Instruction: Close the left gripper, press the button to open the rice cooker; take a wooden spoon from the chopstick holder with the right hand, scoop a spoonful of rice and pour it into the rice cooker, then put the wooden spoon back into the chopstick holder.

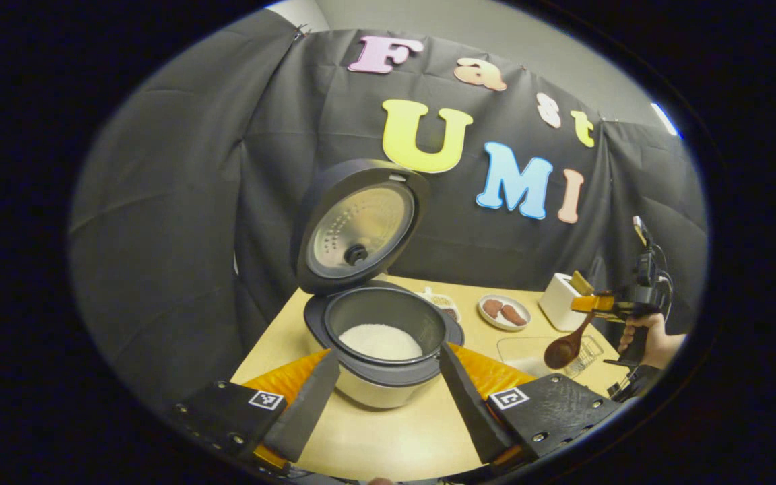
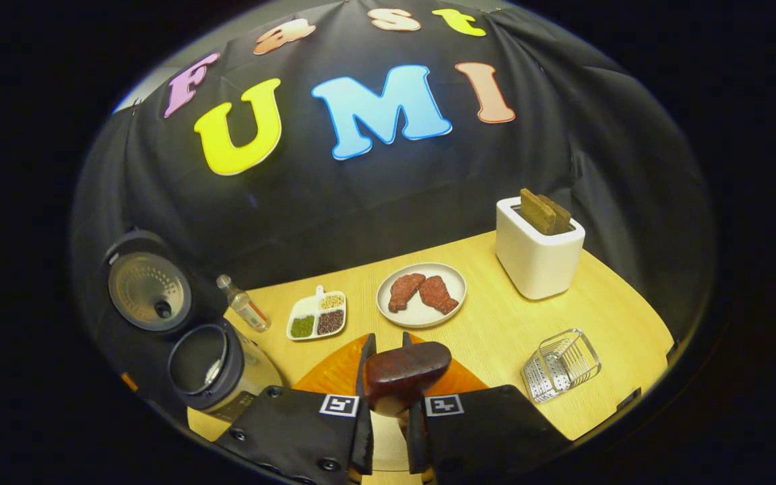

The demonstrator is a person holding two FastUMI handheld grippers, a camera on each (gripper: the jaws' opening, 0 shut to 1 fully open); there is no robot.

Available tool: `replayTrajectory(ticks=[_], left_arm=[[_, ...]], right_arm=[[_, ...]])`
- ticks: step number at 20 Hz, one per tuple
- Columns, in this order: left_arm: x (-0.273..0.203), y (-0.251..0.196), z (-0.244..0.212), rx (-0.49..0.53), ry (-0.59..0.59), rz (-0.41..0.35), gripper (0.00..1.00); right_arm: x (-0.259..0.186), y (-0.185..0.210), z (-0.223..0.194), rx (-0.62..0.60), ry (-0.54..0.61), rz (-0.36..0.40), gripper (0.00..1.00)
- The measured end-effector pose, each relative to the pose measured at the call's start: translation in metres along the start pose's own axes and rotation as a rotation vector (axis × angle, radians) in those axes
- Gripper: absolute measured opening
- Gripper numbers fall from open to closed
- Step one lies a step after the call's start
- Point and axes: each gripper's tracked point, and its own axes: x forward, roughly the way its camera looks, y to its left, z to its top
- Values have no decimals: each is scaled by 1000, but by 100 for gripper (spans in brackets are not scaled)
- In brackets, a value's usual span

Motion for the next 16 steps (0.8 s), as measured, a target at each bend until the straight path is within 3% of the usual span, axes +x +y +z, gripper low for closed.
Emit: replayTrajectory(ticks=[6,11,13,15,16], left_arm=[[6,0,7,8,-7,10,95],[5,-9,19,34,-25,7,95],[2,-11,23,36,-40,10,95],[-2,-11,24,28,-41,16,95],[-3,-12,25,23,-44,18,95]], right_arm=[[31,18,-58,9,126,19,22],[45,46,-82,234,239,40,19],[47,62,-86,258,268,69,22],[46,64,-86,256,284,66,18],[44,68,-87,271,296,75,22]])
